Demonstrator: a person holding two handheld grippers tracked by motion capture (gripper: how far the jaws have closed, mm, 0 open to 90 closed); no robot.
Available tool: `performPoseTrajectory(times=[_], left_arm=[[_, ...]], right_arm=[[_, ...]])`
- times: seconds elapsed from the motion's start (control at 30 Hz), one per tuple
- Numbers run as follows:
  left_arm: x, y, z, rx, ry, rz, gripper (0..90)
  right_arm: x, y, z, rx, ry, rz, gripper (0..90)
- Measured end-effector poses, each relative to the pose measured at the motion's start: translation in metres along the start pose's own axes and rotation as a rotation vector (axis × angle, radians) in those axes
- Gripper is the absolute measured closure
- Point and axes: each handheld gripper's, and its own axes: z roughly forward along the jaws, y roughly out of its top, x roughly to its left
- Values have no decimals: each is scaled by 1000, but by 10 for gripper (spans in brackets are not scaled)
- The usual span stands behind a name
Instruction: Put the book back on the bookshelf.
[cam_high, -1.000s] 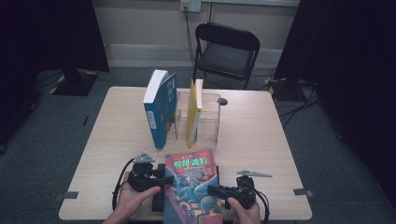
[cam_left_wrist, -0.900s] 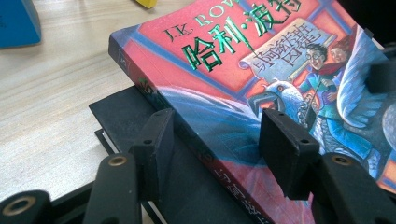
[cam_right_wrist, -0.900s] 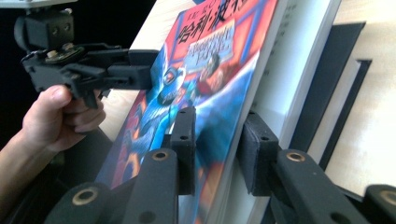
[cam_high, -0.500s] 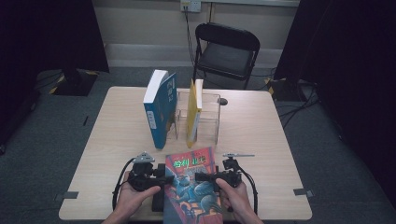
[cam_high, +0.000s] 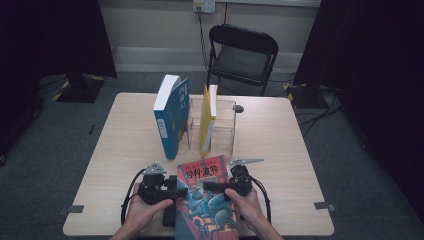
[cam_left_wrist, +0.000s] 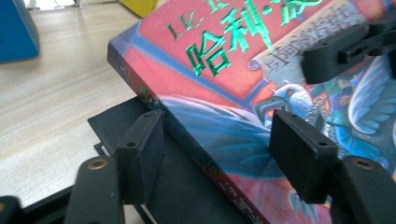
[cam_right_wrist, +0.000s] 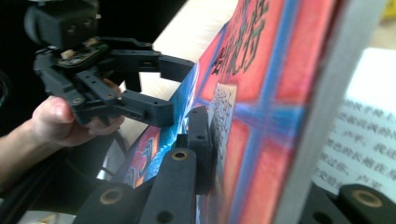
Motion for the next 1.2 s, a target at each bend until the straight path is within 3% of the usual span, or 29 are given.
performPoseTrajectory(times=[0.2, 0.37, 0.5, 0.6, 0.73, 0.77, 0.8, 0.83, 0.93, 1.03, 1.2], left_arm=[[4, 0, 3, -34, -58, -41, 263], [5, 0, 8, -25, -178, -77, 280], [4, -1, 4, -49, -191, -66, 299], [4, 0, 3, -72, -225, -67, 324], [5, 2, 8, -76, -302, -92, 328], [2, 2, 12, -58, -328, -79, 350], [-1, 3, 12, -63, -306, -75, 323], [-1, 4, 11, -55, -311, -74, 326], [3, 8, 3, -103, -374, -112, 495], [-4, 18, -5, -126, -343, -44, 553], [-8, 39, -22, -201, -306, 12, 647]], right_arm=[[11, -1, -6, -41, 3, -63, 831], [19, -1, -9, -70, 19, -80, 841], [24, -1, -11, -86, 30, -93, 849], [29, 1, -13, -103, 40, -104, 853], [34, 4, -15, -118, 48, -124, 855], [35, 4, -15, -121, 48, -125, 855], [35, 4, -14, -124, 56, -122, 855], [36, 4, -14, -127, 47, -124, 855], [34, 5, -19, -145, 55, -113, 854], [38, 11, -23, -160, 42, -133, 851], [50, 31, -29, -197, 9, -175, 849]])
